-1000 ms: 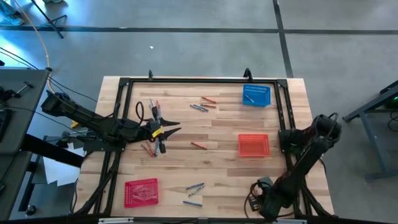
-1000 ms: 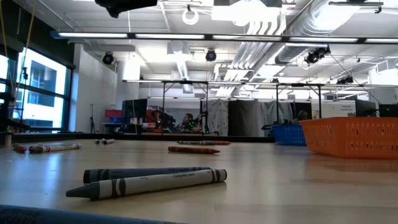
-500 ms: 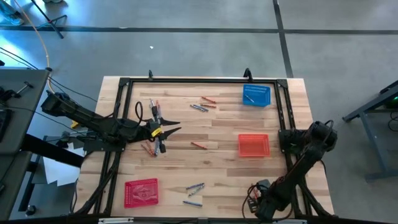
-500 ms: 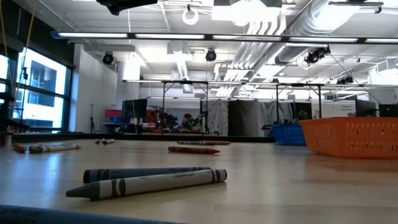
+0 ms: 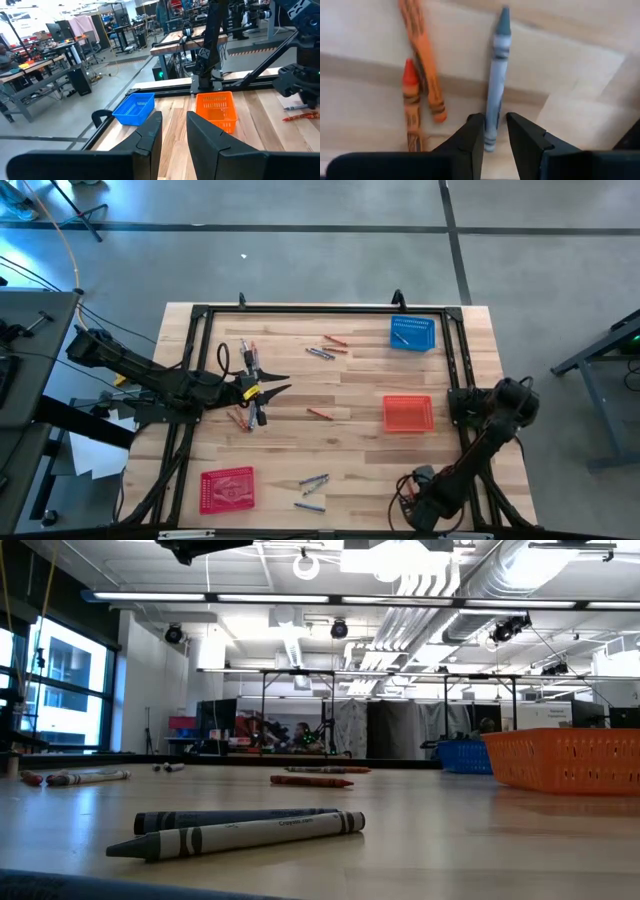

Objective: Sort crayons
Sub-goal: Put the gray crayon into the blue bin

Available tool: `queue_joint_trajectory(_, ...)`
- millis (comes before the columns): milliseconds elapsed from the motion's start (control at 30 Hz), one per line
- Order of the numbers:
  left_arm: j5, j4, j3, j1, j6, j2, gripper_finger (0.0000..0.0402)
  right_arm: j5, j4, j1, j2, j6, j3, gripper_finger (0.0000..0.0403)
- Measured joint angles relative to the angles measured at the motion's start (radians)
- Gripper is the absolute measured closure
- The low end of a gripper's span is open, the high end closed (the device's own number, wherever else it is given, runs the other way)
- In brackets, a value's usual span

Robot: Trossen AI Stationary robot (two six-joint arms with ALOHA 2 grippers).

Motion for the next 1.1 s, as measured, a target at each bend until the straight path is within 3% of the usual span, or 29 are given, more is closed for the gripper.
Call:
queue_joint_trajectory(433,0.000,-0.003,0.000,0.000,-0.001,0.000,0.0326,-0.005,-0.061,-0.069,0.002,-0.159,-0.005,0.0324)
queue_joint_trajectory(1100,0.000,-0.007,0.000,0.000,-0.002,0.000,0.0326,-0.008,-0.051,-0.069,0.003,-0.179,-0.005,0.0397)
